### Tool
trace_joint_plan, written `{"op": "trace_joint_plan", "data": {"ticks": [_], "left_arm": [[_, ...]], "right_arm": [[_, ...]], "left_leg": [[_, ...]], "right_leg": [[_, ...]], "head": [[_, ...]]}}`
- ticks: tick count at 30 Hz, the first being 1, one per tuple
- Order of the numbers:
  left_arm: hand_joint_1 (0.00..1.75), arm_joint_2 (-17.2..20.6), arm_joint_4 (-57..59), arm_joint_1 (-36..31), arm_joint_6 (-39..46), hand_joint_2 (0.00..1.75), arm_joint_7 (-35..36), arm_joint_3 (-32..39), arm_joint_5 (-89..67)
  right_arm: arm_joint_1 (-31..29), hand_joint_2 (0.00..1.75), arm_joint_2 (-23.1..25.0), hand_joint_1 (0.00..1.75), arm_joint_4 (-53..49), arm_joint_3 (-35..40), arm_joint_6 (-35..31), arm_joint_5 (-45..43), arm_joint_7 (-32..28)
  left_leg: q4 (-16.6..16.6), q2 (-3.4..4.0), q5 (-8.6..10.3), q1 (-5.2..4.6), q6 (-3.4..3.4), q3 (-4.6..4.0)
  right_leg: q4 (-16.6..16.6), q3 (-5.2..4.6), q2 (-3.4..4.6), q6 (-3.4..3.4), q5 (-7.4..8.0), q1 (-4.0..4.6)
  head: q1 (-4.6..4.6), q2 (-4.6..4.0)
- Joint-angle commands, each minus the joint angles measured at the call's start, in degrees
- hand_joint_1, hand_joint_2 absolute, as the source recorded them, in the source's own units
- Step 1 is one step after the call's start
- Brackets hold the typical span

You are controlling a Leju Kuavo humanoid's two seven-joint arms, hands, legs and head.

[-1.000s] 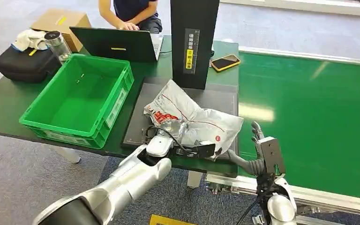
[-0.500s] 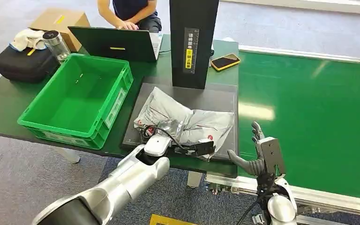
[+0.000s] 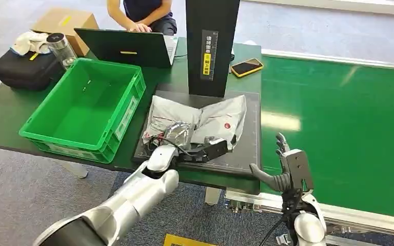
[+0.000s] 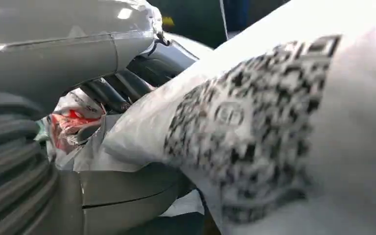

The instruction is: Moved the parcel from conveyor to table for the left to box.

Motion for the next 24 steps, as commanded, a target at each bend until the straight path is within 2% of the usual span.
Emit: {"op": "trace_joint_plan", "data": {"ticks": [1,3,8,24], "left_arm": [[1.75,3.91,-5.27,-2.97,26.32,1.75,-4.15,5.14,-5.3],[1.75,4.79,-13.11,-1.85,26.32,1.75,-2.59,8.91,-13.07],[1.75,4.56,-24.8,1.62,26.32,1.75,-4.8,18.74,-22.79],[1.75,4.68,-26.55,2.12,26.32,1.75,-5.18,19.04,-23.53]], "right_arm": [[-2.05,1.75,0.0,0.0,2.66,-1.14,0.07,0.15,0.14],[-2.32,1.75,-0.4,0.0,2.8,-1.47,-0.18,-0.19,0.1],[-0.29,1.75,0.01,0.0,-0.32,-2.92,-0.43,-0.7,0.63],[0.39,1.75,0.08,0.0,-1.14,-3.14,-0.49,-0.74,0.78]], "left_leg": [[-0.07,0.15,0.0,0.02,-0.04,0.08],[0.02,0.1,0.0,0.02,-0.03,-0.08],[0.01,0.05,0.01,0.01,-0.02,-0.17],[0.0,0.04,-0.02,0.02,-0.02,-0.13]], "right_leg": [[-0.07,0.03,0.16,-0.11,0.04,0.03],[0.02,-0.12,0.1,-0.08,0.03,0.03],[0.01,-0.2,0.05,-0.06,0.02,0.01],[-0.03,-0.13,0.05,-0.04,0.0,0.02]], "head": [[0.0,0.0],[0.0,0.0],[0.0,0.0],[0.02,0.02]]}}
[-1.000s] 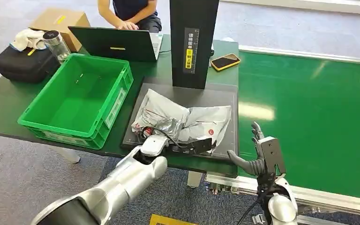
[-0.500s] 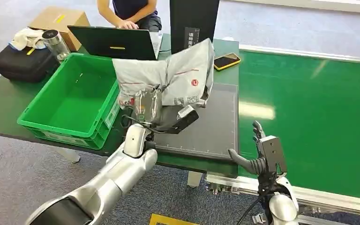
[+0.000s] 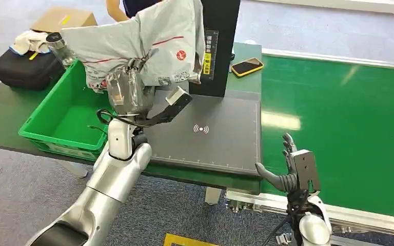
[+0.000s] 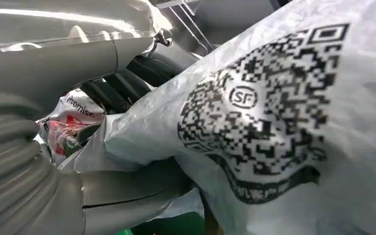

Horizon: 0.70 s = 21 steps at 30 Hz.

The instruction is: Moved the parcel from conveyor to table for the left to box.

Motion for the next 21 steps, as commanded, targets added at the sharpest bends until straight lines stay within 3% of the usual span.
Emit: {"op": "trace_joint_plan", "data": {"ticks": [1,4,8,16,21], "left_arm": [[1.75,1.31,-2.21,-0.5,0.02,1.75,0.04,1.16,-1.62],[1.75,2.77,2.73,-3.11,0.02,1.75,5.48,1.52,-2.25],[1.75,4.15,13.17,-7.93,-1.16,1.75,7.82,9.08,2.48],[1.75,5.99,19.43,-10.87,-20.36,1.75,24.46,14.1,-0.43],[1.75,8.31,22.13,-12.44,-26.22,1.75,28.79,17.05,-0.54]], "right_arm": [[0.8,1.75,0.25,0.0,-0.81,-1.71,0.01,-0.25,0.39],[2.69,1.75,0.77,0.0,-2.93,-2.81,0.09,-0.24,0.5],[3.87,1.75,1.62,0.0,-4.61,-3.82,0.5,-0.09,0.69],[5.91,1.75,2.59,0.0,-5.96,-5.07,0.59,0.99,-0.52],[6.45,1.75,3.17,0.0,-7.01,-5.26,0.74,1.34,-0.61]], "left_leg": [[-0.07,0.08,-0.02,0.01,-0.03,0.14],[-0.1,0.0,-0.02,0.01,-0.05,0.17],[-0.06,0.06,-0.02,0.03,-0.07,0.13],[-0.07,0.04,-0.02,0.07,-0.06,0.13],[-0.08,0.11,-0.04,0.07,-0.06,0.16]], "right_leg": [[-0.08,0.11,0.08,-0.08,0.0,0.02],[-0.07,0.15,0.01,-0.11,-0.04,0.02],[-0.02,0.08,0.06,-0.13,-0.02,0.04],[-0.05,0.08,0.05,-0.11,-0.02,0.09],[-0.05,0.1,0.12,-0.12,-0.04,0.08]], "head": [[0.0,0.0],[0.0,0.0],[-0.02,0.0],[0.0,0.02],[0.0,0.0]]}}
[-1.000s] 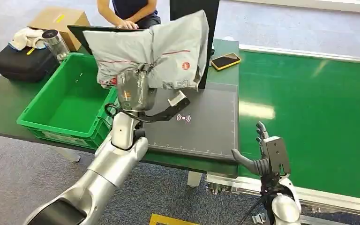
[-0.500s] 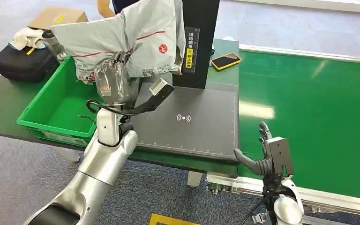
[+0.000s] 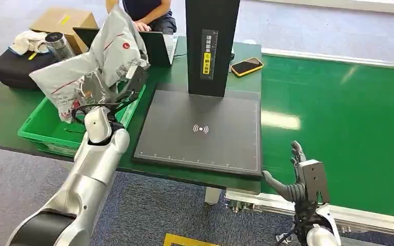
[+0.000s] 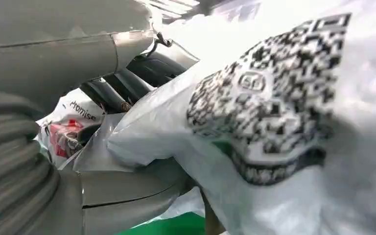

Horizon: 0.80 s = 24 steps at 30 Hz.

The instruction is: Moved the parcel from conveyor to table for the left to box.

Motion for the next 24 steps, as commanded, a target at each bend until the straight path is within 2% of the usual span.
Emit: {"op": "trace_joint_plan", "data": {"ticks": [1,6,9,13,14,15,16,20,24], "left_arm": [[1.75,4.52,12.55,-7.04,-9.98,1.75,6.67,6.62,-1.25],[1.75,6.03,14.35,-8.29,-17.06,1.75,9.03,8.24,-1.92],[1.75,7.25,14.41,-8.3,-14.82,1.75,12.84,10.06,-1.72],[1.75,9.12,14.61,-8.69,-10.53,1.75,12.93,12.45,-1.73],[1.75,9.42,14.69,-8.86,-10.71,0.0,12.94,12.44,-1.93],[0.35,9.65,14.42,-8.82,-9.9,0.0,12.92,12.26,-2.57],[0.0,9.71,14.39,-8.81,-9.33,0.0,12.86,12.45,-2.64],[0.0,9.72,13.6,-8.04,-4.36,0.0,11.75,13.39,-2.51],[0.0,10.15,14.37,-8.3,-6.78,0.0,10.99,13.55,-2.93]], "right_arm": [[1.21,1.75,3.07,0.0,-1.9,-3.0,0.24,0.79,-0.55],[0.87,1.75,2.92,0.0,-0.8,-2.79,0.3,0.81,-0.56],[0.63,1.75,2.72,0.0,-0.48,-2.44,0.34,0.83,-0.57],[0.77,1.75,2.15,0.0,-1.28,-2.12,0.12,0.78,-0.2],[0.72,1.75,1.99,0.0,-1.28,-2.12,0.1,0.75,-0.15],[0.59,1.75,1.81,0.0,-1.17,-2.08,0.1,0.62,-0.04],[0.45,1.75,1.7,0.0,-1.03,-2.03,0.13,0.49,0.1],[0.82,1.75,1.97,0.0,-1.66,-1.83,0.13,0.32,0.39],[1.32,1.75,2.29,0.0,-2.42,-1.72,0.15,0.34,0.44]], "left_leg": [[-0.13,0.14,-0.05,0.03,-0.06,0.26],[-0.06,0.09,-0.03,0.04,-0.06,0.12],[-0.06,0.13,-0.03,0.04,-0.05,0.1],[-0.01,0.09,-0.02,0.03,-0.03,-0.02],[-0.02,0.13,-0.04,0.04,-0.03,0.03],[-0.05,0.14,-0.05,0.04,-0.04,0.09],[0.0,0.08,-0.03,0.03,-0.03,-0.02],[-0.05,0.05,-0.03,0.03,-0.03,0.09],[-0.03,0.06,-0.03,0.03,-0.02,0.03]], "right_leg": [[-0.1,0.21,0.15,-0.13,-0.03,0.04],[-0.04,0.07,0.09,-0.12,-0.02,0.05],[-0.05,0.05,0.12,-0.1,0.0,0.05],[-0.01,-0.06,0.09,-0.05,0.0,0.04],[-0.02,-0.02,0.13,-0.07,-0.01,0.04],[-0.04,0.04,0.14,-0.1,-0.02,0.05],[0.0,-0.05,0.08,-0.06,-0.01,0.04],[-0.04,0.05,0.06,-0.09,-0.03,0.04],[-0.02,0.01,0.06,-0.07,-0.02,0.04]], "head": [[-0.02,0.02],[-0.02,0.02],[-0.02,0.02],[-0.02,0.02],[-0.02,0.02],[-0.02,0.02],[0.0,0.0],[-0.02,0.02],[-0.02,0.02]]}}
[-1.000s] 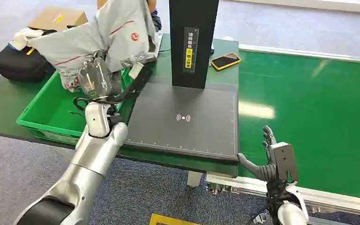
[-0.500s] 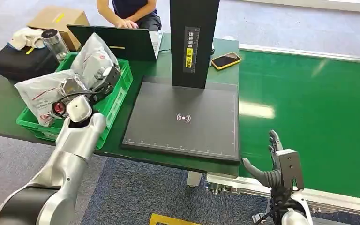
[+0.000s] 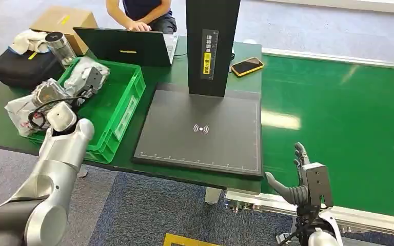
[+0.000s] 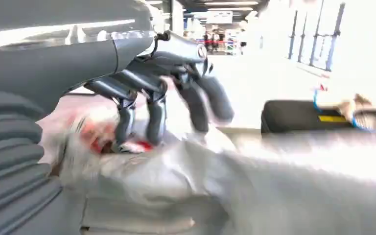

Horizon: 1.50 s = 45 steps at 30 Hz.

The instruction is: Moved the parcel from conveyor to table for the left to box.

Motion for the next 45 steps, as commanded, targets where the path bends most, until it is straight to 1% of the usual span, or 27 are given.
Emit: {"op": "trace_joint_plan", "data": {"ticks": [1,4,7,8,9,10,11,12,16,17,20,21,22,23,24,25,26,27,28,29,30,32,33,36,40,43,45], "left_arm": [[0.0,1.2,4.71,-3.17,-0.85,0.0,2.94,2.36,-0.69],[0.0,0.94,4.33,-2.89,-0.47,0.0,2.42,2.86,-0.66],[0.0,0.42,3.23,-2.37,3.33,0.0,-0.13,4.65,0.43],[0.0,-0.27,1.65,-1.85,9.67,1.75,-5.3,6.71,3.02],[0.0,-1.24,-0.63,-1.05,16.42,1.75,-13.55,9.03,7.4],[0.0,-1.37,-0.6,-1.29,16.2,1.75,-13.58,9.04,7.42],[0.0,-2.82,-3.84,-0.29,20.6,1.75,-22.09,11.36,12.89],[0.0,-3.66,-5.28,0.19,21.66,1.75,-25.59,12.67,16.01],[0.0,-6.13,-12.28,3.2,23.61,1.75,-30.47,12.28,19.88],[0.0,-7.47,-16.2,5.12,23.61,0.0,-32.63,12.22,21.7],[0.0,-9.92,-20.47,7.79,23.61,0.0,-34.59,11.89,24.87],[0.0,-10.9,-24.12,9.34,21.54,0.0,-38.32,11.27,30.3],[0.0,-10.95,-24.81,9.76,21.06,0.0,-38.23,10.8,30.54],[0.0,-11.88,-27.54,10.84,17.63,0.0,-42.12,10.15,36.04],[0.0,-13.11,-28.9,11.81,7.6,0.0,-46.11,10.15,45.27],[0.0,-13.04,-29.12,12.71,3.21,0.0,-47.09,9.01,49.34],[0.0,-13.44,-28.34,12.83,1.65,1.75,-47.7,8.86,51.52],[0.0,-13.62,-25.89,12.9,-8.27,1.75,-49.51,8.54,59.04],[0.0,-13.93,-23.57,12.76,-12.52,1.75,-50.53,8.4,62.88],[0.0,-13.92,-21.94,12.49,-11.61,1.75,-51.56,7.91,63.48],[0.0,-14.06,-19.14,12.1,-16.49,1.75,-54.22,6.91,66.89],[0.0,-14.68,-16.45,11.59,-19.7,1.75,-54.61,6.55,69.75],[0.0,-14.85,-14.7,11.25,-24.48,1.75,-54.1,6.56,71.83],[0.0,-14.89,-12.73,11.12,-25.23,1.75,-54.14,5.02,71.99],[0.0,-14.19,-8.47,10.75,-32.33,1.75,-54.01,2.79,74.84],[0.0,-14.05,-6.25,11.4,-31.51,1.75,-54.44,-2.21,72.38],[0.0,-14.18,-5.88,11.79,-31.02,1.75,-54.9,-2.94,72.3]], "right_arm": [[0.3,1.75,1.33,0.0,-0.81,-0.91,0.13,-0.21,0.44],[0.55,1.75,1.54,0.0,-1.17,-1.16,0.21,-0.12,0.55],[0.81,1.75,1.74,0.0,-1.73,-1.52,0.38,-0.01,0.65],[1.03,1.75,1.78,0.0,-2.25,-1.7,0.44,0.02,0.67],[1.27,1.75,1.65,0.0,-2.86,-1.72,0.55,0.03,0.68],[1.25,1.75,1.56,0.0,-3.0,-1.79,0.61,-0.03,0.71],[1.24,1.75,1.24,0.0,-3.36,-1.6,0.95,-0.33,0.71],[0.86,1.75,1.0,0.0,-3.26,-1.42,0.98,-0.37,0.72],[-0.86,1.75,0.54,0.0,-1.84,-0.64,0.89,-0.72,0.78],[-1.21,1.75,0.51,0.0,-1.68,-0.19,0.67,-0.71,0.57],[-1.3,1.75,0.58,0.0,-2.3,0.6,0.3,-0.48,0.42],[-1.28,1.75,0.29,0.0,-2.73,0.93,0.08,-0.42,0.5],[-1.33,1.75,0.2,0.0,-2.82,0.98,0.06,-0.42,0.51],[-1.5,1.75,-0.01,0.0,-2.87,0.99,-0.3,-0.59,0.4],[-1.99,1.75,-0.36,0.0,-2.37,0.93,-0.47,-1.05,-0.05],[-2.42,1.75,-0.76,0.0,-1.51,1.17,-0.43,-1.33,-0.54],[-2.71,1.75,-0.85,0.0,-1.0,1.17,-0.5,-1.46,-0.8],[-3.74,1.75,-1.13,0.0,0.66,1.53,-0.26,-1.67,-1.9],[-4.75,1.75,-1.35,0.0,2.25,1.75,-0.18,-1.69,-2.44],[-5.17,1.75,-1.39,0.0,2.97,1.84,-0.33,-1.7,-2.79],[-6.26,1.75,-1.48,0.0,4.03,2.03,-0.73,-1.54,-3.45],[-6.69,1.75,-1.65,0.0,4.16,2.15,-0.83,-1.59,-3.69],[-6.82,1.75,-1.7,0.0,4.13,2.27,-0.69,-1.85,-4.3],[-7.14,1.75,-1.96,0.0,4.42,2.67,-0.59,-1.87,-4.71],[-8.5,1.75,-3.29,0.0,6.64,4.25,0.52,-2.77,-7.14],[-10.53,1.75,-4.87,0.0,11.37,5.99,4.44,-5.75,-9.14],[-11.15,1.75,-4.91,0.0,13.0,6.33,4.71,-6.02,-9.76]], "left_leg": [[-0.04,0.04,-0.03,0.03,-0.02,0.13],[-0.05,0.07,-0.04,0.04,-0.04,0.17],[-0.06,-0.03,-0.04,0.03,-0.05,0.19],[-0.03,-0.05,-0.02,0.02,-0.03,0.1],[-0.08,-0.02,-0.03,0.03,-0.04,0.2],[-0.02,-0.01,-0.02,0.02,-0.02,0.06],[-0.02,-0.05,-0.03,0.02,-0.02,0.09],[-0.06,-0.05,-0.04,0.01,-0.02,0.18],[-0.06,-0.01,-0.02,0.01,0.0,0.14],[-0.1,0.0,-0.01,-0.01,0.01,0.2],[-0.03,0.05,-0.01,-0.01,0.01,0.05],[-0.06,0.03,-0.01,-0.02,0.0,0.13],[-0.09,0.02,-0.02,-0.02,0.01,0.18],[-0.03,0.03,0.0,-0.03,0.01,0.04],[-0.05,0.03,-0.04,-0.03,0.0,0.15],[0.0,0.05,-0.02,-0.03,0.01,0.02],[-0.04,0.04,-0.03,-0.03,0.01,0.11],[-0.11,0.08,-0.04,-0.04,0.02,0.24],[-0.07,0.05,-0.02,-0.04,0.01,0.16],[-0.11,0.12,-0.01,-0.06,0.01,0.22],[-0.07,0.07,0.0,-0.03,0.01,0.16],[-0.17,0.08,0.04,-0.05,0.02,0.29],[-0.18,0.14,0.03,-0.03,0.01,0.29],[-0.21,0.05,0.02,-0.06,0.01,0.32],[-0.14,0.02,-0.01,-0.02,0.0,0.26],[-0.19,0.2,-0.03,-0.05,0.01,0.33],[-0.15,0.12,-0.01,-0.03,0.01,0.27]], "right_leg": [[-0.04,0.13,0.05,-0.08,-0.02,0.03],[-0.05,0.16,0.08,-0.11,-0.02,0.04],[-0.06,0.19,-0.01,-0.11,-0.06,0.04],[-0.04,0.12,-0.04,-0.08,-0.04,0.03],[-0.08,0.21,-0.01,-0.11,-0.04,0.04],[-0.02,0.06,0.0,-0.06,-0.02,0.03],[-0.03,0.1,-0.03,-0.07,-0.05,0.03],[-0.06,0.18,-0.02,-0.09,-0.06,0.03],[-0.1,0.14,-0.01,-0.05,-0.03,0.02],[-0.13,0.19,0.01,-0.05,-0.02,0.0],[-0.06,0.04,0.06,-0.03,0.0,-0.01],[-0.09,0.12,0.05,-0.05,-0.01,-0.01],[-0.13,0.19,0.03,-0.06,-0.02,-0.02],[-0.05,0.04,0.03,-0.03,0.0,-0.03],[-0.08,0.16,0.04,-0.06,-0.03,-0.02],[-0.04,0.03,0.05,-0.03,0.0,-0.03],[-0.08,0.12,0.05,-0.05,-0.01,-0.02],[-0.16,0.23,0.09,-0.06,-0.01,-0.03],[-0.11,0.16,0.06,-0.05,0.0,-0.03],[-0.12,0.19,0.13,-0.06,0.02,-0.05],[-0.11,0.15,0.07,-0.04,0.03,-0.03],[-0.22,0.28,0.09,-0.06,0.07,-0.03],[-0.23,0.27,0.15,-0.07,0.09,-0.01],[-0.24,0.3,0.07,-0.07,0.06,-0.05],[-0.18,0.26,0.03,-0.08,0.02,-0.01],[-0.22,0.27,0.22,-0.07,0.06,-0.03],[-0.19,0.24,0.14,-0.06,0.05,-0.01]], "head": [[0.0,0.0],[0.0,0.0],[0.0,-0.02],[0.0,-0.02],[0.0,-0.02],[0.02,-0.02],[0.0,-0.02],[0.0,-0.02],[0.02,0.0],[0.0,-0.02],[0.0,0.0],[-0.02,0.0],[0.02,-0.02],[0.0,0.0],[0.0,0.0],[0.0,-0.02],[0.02,-0.02],[0.0,-0.02],[0.02,-0.02],[-0.04,-0.02],[0.0,0.0],[0.02,0.0],[-0.02,0.0],[0.0,0.0],[0.02,-0.02],[0.0,0.0],[0.0,0.0]]}}
